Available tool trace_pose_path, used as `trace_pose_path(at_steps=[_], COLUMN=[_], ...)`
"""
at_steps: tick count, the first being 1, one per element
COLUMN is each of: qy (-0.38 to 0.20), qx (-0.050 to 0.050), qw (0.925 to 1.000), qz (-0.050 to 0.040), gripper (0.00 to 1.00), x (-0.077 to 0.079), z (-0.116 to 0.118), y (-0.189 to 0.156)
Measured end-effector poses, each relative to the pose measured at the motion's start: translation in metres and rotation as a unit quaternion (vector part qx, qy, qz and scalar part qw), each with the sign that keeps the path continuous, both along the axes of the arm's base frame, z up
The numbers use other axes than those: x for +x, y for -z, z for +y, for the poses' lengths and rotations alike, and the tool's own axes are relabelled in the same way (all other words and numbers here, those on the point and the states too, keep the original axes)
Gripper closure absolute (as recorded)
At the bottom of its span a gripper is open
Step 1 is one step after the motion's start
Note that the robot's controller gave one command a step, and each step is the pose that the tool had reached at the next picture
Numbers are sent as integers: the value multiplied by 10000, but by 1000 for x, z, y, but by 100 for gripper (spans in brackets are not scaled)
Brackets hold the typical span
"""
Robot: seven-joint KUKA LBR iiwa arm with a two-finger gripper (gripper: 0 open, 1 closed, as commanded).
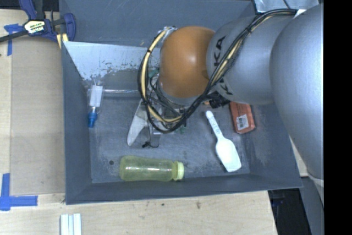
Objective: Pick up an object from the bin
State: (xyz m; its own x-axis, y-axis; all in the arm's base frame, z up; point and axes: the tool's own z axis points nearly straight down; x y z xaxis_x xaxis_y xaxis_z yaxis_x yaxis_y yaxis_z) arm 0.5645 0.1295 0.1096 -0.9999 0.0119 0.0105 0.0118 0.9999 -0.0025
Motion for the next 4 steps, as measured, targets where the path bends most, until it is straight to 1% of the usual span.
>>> trace_pose_path(at_steps=[1, 2, 3, 4], qy=[12, -1494, -1490, -1723], qx=[13, 29, 30, 25], qw=[10000, 9887, 9888, 9850], qz=[-78, -89, -88, -61], gripper=[0, 100, 100, 100], x=[10, 1, 1, 8], z=[-37, -19, -19, -26], y=[-15, 38, 38, -76])
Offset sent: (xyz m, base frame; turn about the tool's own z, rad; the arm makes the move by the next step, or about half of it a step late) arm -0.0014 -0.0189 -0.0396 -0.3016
